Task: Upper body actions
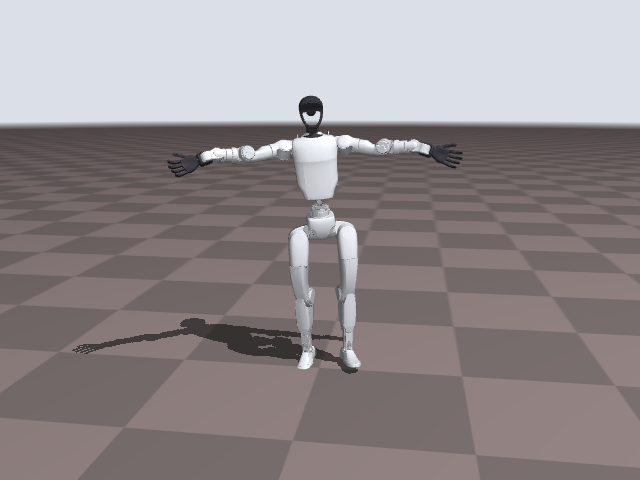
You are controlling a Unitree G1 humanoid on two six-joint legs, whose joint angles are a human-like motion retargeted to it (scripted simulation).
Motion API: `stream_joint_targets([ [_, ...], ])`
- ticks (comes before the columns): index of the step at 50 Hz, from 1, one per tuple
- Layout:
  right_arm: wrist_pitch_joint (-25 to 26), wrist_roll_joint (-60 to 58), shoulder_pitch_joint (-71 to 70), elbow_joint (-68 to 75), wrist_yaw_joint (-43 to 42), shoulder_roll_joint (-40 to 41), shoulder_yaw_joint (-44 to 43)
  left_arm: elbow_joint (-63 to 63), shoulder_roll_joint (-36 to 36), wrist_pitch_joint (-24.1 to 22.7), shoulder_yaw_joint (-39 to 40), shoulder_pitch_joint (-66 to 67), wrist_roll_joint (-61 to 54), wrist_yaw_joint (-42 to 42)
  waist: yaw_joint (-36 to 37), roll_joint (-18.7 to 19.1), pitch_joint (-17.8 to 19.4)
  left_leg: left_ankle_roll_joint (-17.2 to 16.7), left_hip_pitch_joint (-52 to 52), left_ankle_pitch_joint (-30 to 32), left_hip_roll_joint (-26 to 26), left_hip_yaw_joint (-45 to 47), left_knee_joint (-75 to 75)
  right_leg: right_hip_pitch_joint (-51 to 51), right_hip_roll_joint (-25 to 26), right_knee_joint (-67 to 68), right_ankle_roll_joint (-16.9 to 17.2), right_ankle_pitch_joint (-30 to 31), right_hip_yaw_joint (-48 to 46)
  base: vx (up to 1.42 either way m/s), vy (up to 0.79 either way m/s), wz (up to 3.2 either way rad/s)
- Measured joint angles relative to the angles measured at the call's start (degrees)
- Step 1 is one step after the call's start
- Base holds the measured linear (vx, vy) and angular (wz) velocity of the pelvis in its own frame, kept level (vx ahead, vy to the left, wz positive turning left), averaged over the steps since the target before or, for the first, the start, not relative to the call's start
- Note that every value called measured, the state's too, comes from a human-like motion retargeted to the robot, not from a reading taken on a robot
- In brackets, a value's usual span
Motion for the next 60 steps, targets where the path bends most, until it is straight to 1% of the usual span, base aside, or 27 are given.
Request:
stream_joint_targets([
  [3, -15.16, 21.47, 0.71, -4.76, -10.44, 4.54, -4.71, 2.62, -2.6, -7.3, 6.11, 3.42, -14.05, 6.02, -0.42, 0.58, -0.1, 0.09, -0.11, -0.02, -0.18, -0.11, -0.01, 0.01, -0.06, -0.06, 0.0, -0.02, -0.14, -0.04, 0.08, 0.05],
  [5, -22.33, 23.27, -0.15, -9.3, -17.41, 6.75, -2.1, 1.49, -3.18, -12.63, 5.58, 3.3, -16.82, 9.73, -0.88, 0.43, -0.33, 0.07, 0.08, -0.05, -0.37, -0.23, 0.09, 0.35, -0.2, -0.09, -0.01, -0.05, -0.32, 0.0, 0.0, 0.0],
  [7, -22.21, 17.83, -2.18, -16.8, -20.88, 8.12, 4.66, -2.56, -3.36, -16.22, 1.03, 1.0, -13.39, 11.96, -0.89, 0.16, -0.41, 0.06, 0.48, -0.08, -0.58, -0.34, 0.21, 0.92, -0.34, -0.15, -0.05, -0.07, -0.49, 0.0, 0.0, 0.0],
  [10, -17.77, 9.83, -6.7, -31.42, -19.85, 9.16, 17.03, -13.1, -2.2, -17.44, -9.56, -3.32, -3.97, 12.96, -0.31, -0.08, -0.25, 0.13, 1.26, -0.16, -0.75, -0.25, 0.35, 1.69, -0.37, -0.07, -0.12, -0.05, -0.47, 0.0, 0.0, 0.0],
  [15, -14.41, -14.21, -11.48, -53.11, -22.93, -1.27, 38.23, -38.4, 1.55, -15.22, -27.45, -11.5, 23.09, 17.54, 0.43, -0.64, -0.5, 0.14, 1.42, -0.04, -0.76, -0.62, 0.49, 2.23, -0.39, -0.11, -0.07, -0.06, -0.95, 0.03, 0.0, 0.07],
  [18, -1.43, -38.31, -19.82, -71.46, -27.04, -12.12, 53.44, -56.34, 9.64, -12.24, -41.67, -19.83, 46.72, 24.95, 0.52, -1.79, -0.8, 0.11, 0.98, 0.19, -0.8, -0.93, 0.39, 2.06, -0.51, -0.26, -0.03, -0.02, -1.34, 0.05, -0.03, 0.15],
  [20, 1.63, -52.36, -28.21, -83.2, -31.57, -17.04, 62.48, -66.44, 16.89, -14.15, -50.65, -26.7, 59.38, 26.53, 0.14, -2.45, -0.93, 0.06, 0.78, 0.29, -0.7, -0.94, 0.36, 1.9, -0.52, -0.3, -0.04, 0.01, -1.34, 0.08, -0.02, 0.02],
  [22, -1.58, -62.57, -40.38, -93.53, -38.46, -18.09, 74.16, -77.28, 23.54, -17.04, -60.17, -34.14, 67.05, 26.77, -0.73, -2.46, -0.94, 0.05, 0.69, 0.36, -0.57, -0.92, 0.29, 1.75, -0.4, -0.32, -0.08, 0.03, -1.3, 0.06, -0.02, -0.02],
  [25, -10.87, -63.09, -67.83, -97.31, -45.64, -12.32, 103.7, -87.11, 28.57, -21.54, -72.89, -42.61, 67.43, 23.3, -1.46, -0.19, -2.05, 0.08, 0.44, 0.4, -0.31, -0.93, 0.23, 1.36, -0.18, -0.25, -0.08, 0.06, -1.22, 0.06, 0.01, -0.03],
  [27, -18.49, -61.75, -76.16, -95.72, -45.36, -11.11, 113.7, -90.35, 29.67, -27.15, -76.52, -44.1, 66.59, 19.34, -0.9, 1.02, -2.04, 0.14, 0.44, 0.4, -0.15, -0.98, 0.15, 1.32, 0.04, -0.24, -0.07, 0.03, -1.2, 0.0, 0.0, 0.0],
  [28, -19.73, -62.28, -78.79, -93.53, -45.63, -11.9, 116.35, -90.5, 30.14, -29.1, -77.41, -44.63, 66.96, 19.09, -0.7, 1.2, -1.55, 0.2, 0.52, 0.41, -0.15, -1.04, 0.12, 1.39, 0.12, -0.23, -0.09, 0.01, -1.21, -0.08, 0.04, 0.02],
  [30, -17.02, -63.53, -82.37, -85.92, -47.43, -15.49, 119.66, -87.06, 30.73, -30.74, -78.01, -45.83, 68.67, 22.14, -0.28, 0.7, -0.27, 0.26, 0.65, 0.47, -0.19, -1.18, 0.13, 1.56, 0.21, -0.22, -0.15, -0.01, -1.26, -0.1, 0.0, 0.03],
  [32, -12.96, -60.77, -81.46, -72.85, -47.67, -20.09, 119.98, -75.38, 28.15, -29.16, -77.37, -46.63, 70.99, 25.46, 1.04, -0.72, 0.45, 0.19, 0.47, 0.5, -0.1, -1.06, 0.26, 1.42, 0.15, -0.16, -0.19, 0.01, -1.17, -0.07, -0.03, -0.04],
  [35, -12.2, -51.56, -76.99, -51.88, -38.93, -24.27, 115.34, -51.76, 19.98, -22.84, -69.99, -43.32, 71.01, 24.44, 4.31, -1.95, 0.73, 0.02, -0.37, 0.55, 0.21, -0.47, 0.39, 0.38, 0.03, 0.02, -0.26, 0.14, -0.66, -0.06, -0.05, -0.13],
  [36, -10.8, -46.26, -72.37, -42.7, -32.62, -22.69, 108.55, -43.9, 16.06, -17.73, -54.28, -30.07, 67.44, 23.03, 5.06, -0.7, 0.15, -0.02, -1.19, 0.58, 0.42, -0.19, 0.44, -0.61, -0.01, 0.14, -0.25, 0.24, -0.34, -0.1, -0.02, -0.17],
  [37, -9.23, -41.51, -65.74, -34.39, -27.2, -20.34, 99.39, -37.02, 12.9, -13.49, -39.81, -17.71, 63.17, 21.3, 5.12, 0.52, -0.47, -0.07, -1.95, 0.62, 0.62, 0.04, 0.48, -1.51, -0.04, 0.25, -0.25, 0.32, -0.09, -0.12, -0.01, -0.15],
  [38, -7.33, -37.86, -55.08, -27.85, -23.58, -16.45, 85.5, -32.07, 11.27, -11.01, -27.79, -7.16, 57.47, 18.9, 3.83, 1.69, -1.16, -0.13, -2.58, 0.67, 0.78, 0.15, 0.49, -2.21, -0.06, 0.31, -0.24, 0.36, 0.04, -0.09, -0.02, -0.1],
  [40, -4.44, -30.3, -31.92, -17.87, -16.94, -9.92, 55.22, -21.14, 10.24, -9.31, -12.31, 4.74, 44.59, 11.15, 0.82, 2.05, -2.1, -0.28, -3.48, 0.74, 1.02, 0.32, 0.53, -3.22, -0.1, 0.4, -0.27, 0.4, 0.27, -0.07, -0.02, -0.08],
  [42, -2.68, -22.81, -25.31, -5.67, -7.5, -9.36, 41.94, -10.25, 7.28, -6.13, -5.33, 5.77, 31.94, 2.42, 0.61, 2.22, -2.08, -0.36, -3.79, 0.79, 1.19, 0.56, 0.53, -3.64, -0.11, 0.44, -0.27, 0.43, 0.59, -0.06, -0.01, -0.1],
  [45, 2.6, -14.24, -14.89, 14.05, 11.59, -13.85, 25.44, 3.54, 4.54, 1.08, 6.36, 11.72, 12.91, -12.98, 0.45, 2.63, -1.24, -0.44, -3.93, 0.84, 1.17, 0.52, 0.57, -3.72, -0.14, 0.45, -0.3, 0.37, 0.51, -0.04, -0.07, 0.02],
  [47, 8.72, -7.1, 0.55, 17.27, 15.99, -11.36, 7.78, 7.26, -0.52, 2.16, 17.59, 23.41, 4.17, -18.63, -0.71, 3.8, -0.42, -0.43, -3.66, 0.87, 1.13, 0.45, 0.6, -3.34, 0.01, 0.39, -0.39, 0.3, 0.32, -0.02, -0.03, 0.03],
  [48, 8.46, -0.76, 9.91, 17.27, 14.11, -7.26, -2.94, 6.9, -3.81, 2.07, 21.69, 28.19, 1.04, -19.22, -1.49, 3.7, 0.14, -0.38, -3.28, 0.88, 1.04, 0.42, 0.54, -2.97, 0.07, 0.36, -0.45, 0.26, 0.2, 0.0, 0.0, 0.0],
  [50, 2.23, 9.42, 22.75, 16.56, 12.25, 1.51, -17.65, 5.21, -10.67, -0.62, 24.13, 32.18, -2.02, -17.81, -2.18, 2.97, 1.58, -0.22, -2.12, 0.86, 0.74, 0.3, 0.34, -1.86, 0.18, 0.26, -0.57, 0.16, -0.04, 0.02, -0.07, 0.07],
  [53, -2.46, 16.48, 35.28, 15.98, 10.63, 15.03, -26.01, 3.31, -20.86, -6.29, 16.5, 35.39, -2.3, -14.14, -1.87, 1.41, 4.09, 0.01, 0.24, 0.9, 0.0, -0.22, 0.12, 0.64, 0.06, 0.03, -0.71, 0.03, -0.67, 0.08, -0.07, 0.14],
  [55, -3.38, 13.75, 40.23, 16.43, 11.72, 22.78, -24.89, 2.77, -26.31, -7.94, 6.55, 37.81, 0.72, -13.35, -1.64, 0.68, 5.78, 0.08, 1.69, 0.96, -0.38, -0.57, 0.15, 2.31, -0.05, -0.05, -0.75, -0.02, -1.02, 0.08, -0.11, 0.12],
  [57, -3.11, 8.09, 43.8, 16.35, 12.82, 29.56, -20.85, 2.97, -31.39, -8.45, -3.65, 39.5, 8.95, -14.64, -1.09, 0.33, 7.81, 0.15, 3.27, 1.07, -0.58, -0.71, 0.24, 4.08, -0.1, -0.07, -0.78, 0.01, -1.28, 0.02, -0.04, 0.05],
  [60, -3.19, -3.11, 47.35, 14.11, 11.29, 41.11, -9.04, 4.88, -39.13, -4.98, -19.3, 39.66, 27.16, -16.89, -1.08, -0.02, 11.48, 0.13, 5.85, 1.28, -1.03, -0.72, 0.46, 7.11, -0.44, -0.3, -0.94, 0.16, -1.68, 0.0, 0.0, 0.0],
])
